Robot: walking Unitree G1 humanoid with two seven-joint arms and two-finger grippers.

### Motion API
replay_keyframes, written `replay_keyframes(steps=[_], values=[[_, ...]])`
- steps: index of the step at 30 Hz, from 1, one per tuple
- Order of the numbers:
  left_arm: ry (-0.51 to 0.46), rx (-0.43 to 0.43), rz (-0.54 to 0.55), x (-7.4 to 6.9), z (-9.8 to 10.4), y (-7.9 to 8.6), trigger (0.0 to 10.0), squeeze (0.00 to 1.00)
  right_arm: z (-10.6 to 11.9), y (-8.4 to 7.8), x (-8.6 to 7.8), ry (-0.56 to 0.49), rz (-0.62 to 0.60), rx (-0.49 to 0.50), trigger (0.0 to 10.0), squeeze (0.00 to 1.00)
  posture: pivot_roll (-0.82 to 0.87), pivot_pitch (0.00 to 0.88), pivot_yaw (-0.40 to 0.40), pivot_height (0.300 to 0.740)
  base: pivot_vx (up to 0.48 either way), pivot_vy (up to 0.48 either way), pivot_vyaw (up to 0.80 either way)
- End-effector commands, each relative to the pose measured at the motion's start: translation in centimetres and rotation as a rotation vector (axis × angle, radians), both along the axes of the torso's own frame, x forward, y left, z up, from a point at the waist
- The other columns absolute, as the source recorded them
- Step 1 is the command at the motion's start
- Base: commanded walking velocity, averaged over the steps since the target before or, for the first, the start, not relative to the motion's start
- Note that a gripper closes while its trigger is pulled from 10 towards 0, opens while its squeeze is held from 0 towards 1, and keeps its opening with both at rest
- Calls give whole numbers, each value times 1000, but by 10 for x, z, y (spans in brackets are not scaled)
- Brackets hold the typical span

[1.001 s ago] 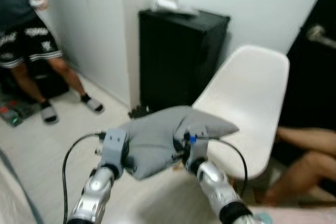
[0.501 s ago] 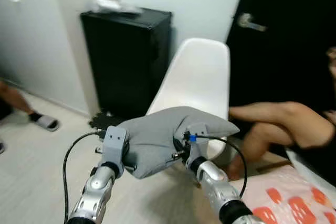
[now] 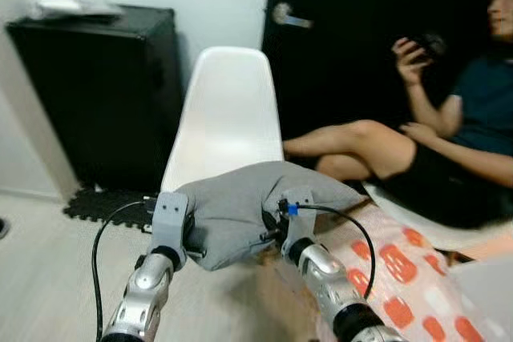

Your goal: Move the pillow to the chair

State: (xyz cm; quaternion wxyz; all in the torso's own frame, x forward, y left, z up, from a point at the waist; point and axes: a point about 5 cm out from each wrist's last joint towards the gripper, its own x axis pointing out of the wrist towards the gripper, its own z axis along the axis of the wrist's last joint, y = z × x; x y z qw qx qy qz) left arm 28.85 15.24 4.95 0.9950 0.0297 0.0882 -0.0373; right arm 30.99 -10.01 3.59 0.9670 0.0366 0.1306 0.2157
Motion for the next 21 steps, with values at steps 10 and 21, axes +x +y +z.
replay_keyframes(steps=[10,21], values=[[-99,13,133,0,16,28,10000,0,1,-8,1,-14,7,-15,10000,0,88,68,-38,740,104,0,0],[-97,4,122,0,16,26,10000,0,3,-7,1,-24,18,-4,10000,0,86,66,-37,740,382,0,0]])
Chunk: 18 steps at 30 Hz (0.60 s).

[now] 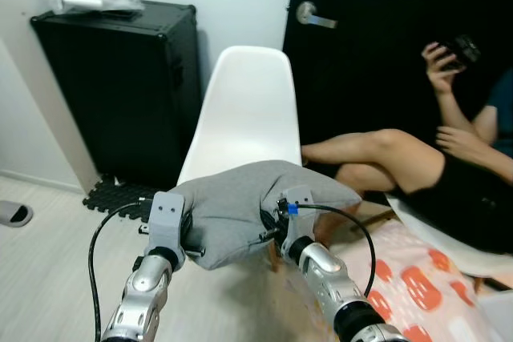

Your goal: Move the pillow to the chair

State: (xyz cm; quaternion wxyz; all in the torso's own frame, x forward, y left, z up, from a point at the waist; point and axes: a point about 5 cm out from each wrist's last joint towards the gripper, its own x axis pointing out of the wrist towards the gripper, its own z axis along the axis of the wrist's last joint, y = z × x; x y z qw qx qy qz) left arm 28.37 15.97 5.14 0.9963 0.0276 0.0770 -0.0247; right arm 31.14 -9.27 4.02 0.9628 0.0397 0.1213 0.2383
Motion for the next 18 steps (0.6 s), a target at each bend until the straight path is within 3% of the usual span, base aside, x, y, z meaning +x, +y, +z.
replay_keyframes(steps=[1,14,18], values=[[-75,6,96,5,14,19,10000,0,-1,-14,0,-7,-25,-19,10000,0,86,66,-37,740,386,0,0],[-79,10,93,4,16,19,10000,0,-2,-13,-1,-6,-19,-1,10000,0,90,70,-36,740,386,0,0],[-80,11,93,5,16,20,10000,0,-2,-13,-1,-6,-16,-1,10000,0,90,70,-35,740,382,0,-541]])
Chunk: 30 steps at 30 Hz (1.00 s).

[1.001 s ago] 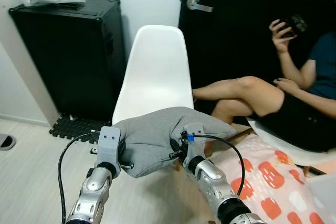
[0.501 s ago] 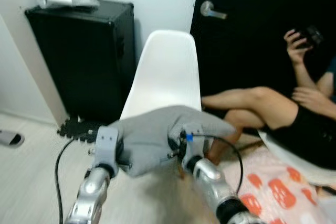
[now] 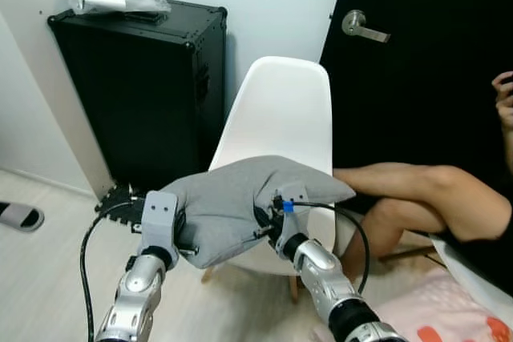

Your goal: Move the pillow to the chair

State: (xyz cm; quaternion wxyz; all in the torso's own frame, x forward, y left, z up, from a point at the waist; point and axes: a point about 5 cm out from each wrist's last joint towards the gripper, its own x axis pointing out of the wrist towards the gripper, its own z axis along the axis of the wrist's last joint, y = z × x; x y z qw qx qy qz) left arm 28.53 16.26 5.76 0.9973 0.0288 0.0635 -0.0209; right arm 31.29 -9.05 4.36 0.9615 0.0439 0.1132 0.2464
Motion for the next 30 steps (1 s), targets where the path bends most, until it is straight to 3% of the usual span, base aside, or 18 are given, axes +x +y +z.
replay_keyframes(steps=[1,8,18,24,30], values=[[-53,7,86,3,10,17,10000,0,-5,-15,-3,8,-29,-16,10000,0,90,70,-35,740,382,0,-681],[-51,7,84,3,10,17,10000,0,-5,-15,-3,8,-28,-15,10000,0,91,71,-34,740,381,0,-800],[-52,7,85,3,10,18,10000,0,-6,-13,-4,11,-16,-12,10000,0,92,69,-36,740,369,0,0],[-51,10,85,2,10,18,10000,0,-9,-5,-8,-4,61,-99,10000,0,96,65,-39,740,366,0,308],[-46,9,80,2,9,17,10000,0,-10,-10,-6,29,-4,-46,10000,0,97,61,-38,740,350,0,267]])
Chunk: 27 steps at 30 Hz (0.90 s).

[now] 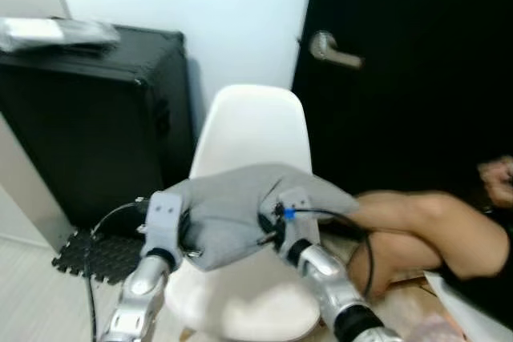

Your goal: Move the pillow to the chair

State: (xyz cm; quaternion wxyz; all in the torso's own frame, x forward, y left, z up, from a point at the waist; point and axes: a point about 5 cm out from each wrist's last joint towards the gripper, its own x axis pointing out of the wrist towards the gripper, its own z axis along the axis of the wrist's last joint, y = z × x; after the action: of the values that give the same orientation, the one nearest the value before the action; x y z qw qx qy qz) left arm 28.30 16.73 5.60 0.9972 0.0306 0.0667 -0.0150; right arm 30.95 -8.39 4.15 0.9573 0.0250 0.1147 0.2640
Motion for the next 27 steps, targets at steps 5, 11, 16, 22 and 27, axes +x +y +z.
replay_keyframes(steps=[5,11,16,22,27], values=[[-23,-9,42,4,8,8,10000,0,-7,-20,-1,32,-62,-17,10000,0,93,59,-33,740,61,0,0],[-1,-4,-25,4,5,-1,10000,0,-8,-21,-2,28,-80,-16,10000,0,88,64,-29,740,0,0,0],[-2,-2,-31,5,5,-2,10000,0,-7,-24,-1,23,-96,-21,10000,0,89,70,-29,740,0,0,0],[3,-2,-24,3,5,0,10000,0,-7,-24,-1,21,-97,-21,10000,0,93,75,-33,740,0,0,0],[8,19,-44,3,4,-2,10000,0,-9,-25,-2,36,-103,-29,10000,0,94,77,-38,740,0,0,0]])
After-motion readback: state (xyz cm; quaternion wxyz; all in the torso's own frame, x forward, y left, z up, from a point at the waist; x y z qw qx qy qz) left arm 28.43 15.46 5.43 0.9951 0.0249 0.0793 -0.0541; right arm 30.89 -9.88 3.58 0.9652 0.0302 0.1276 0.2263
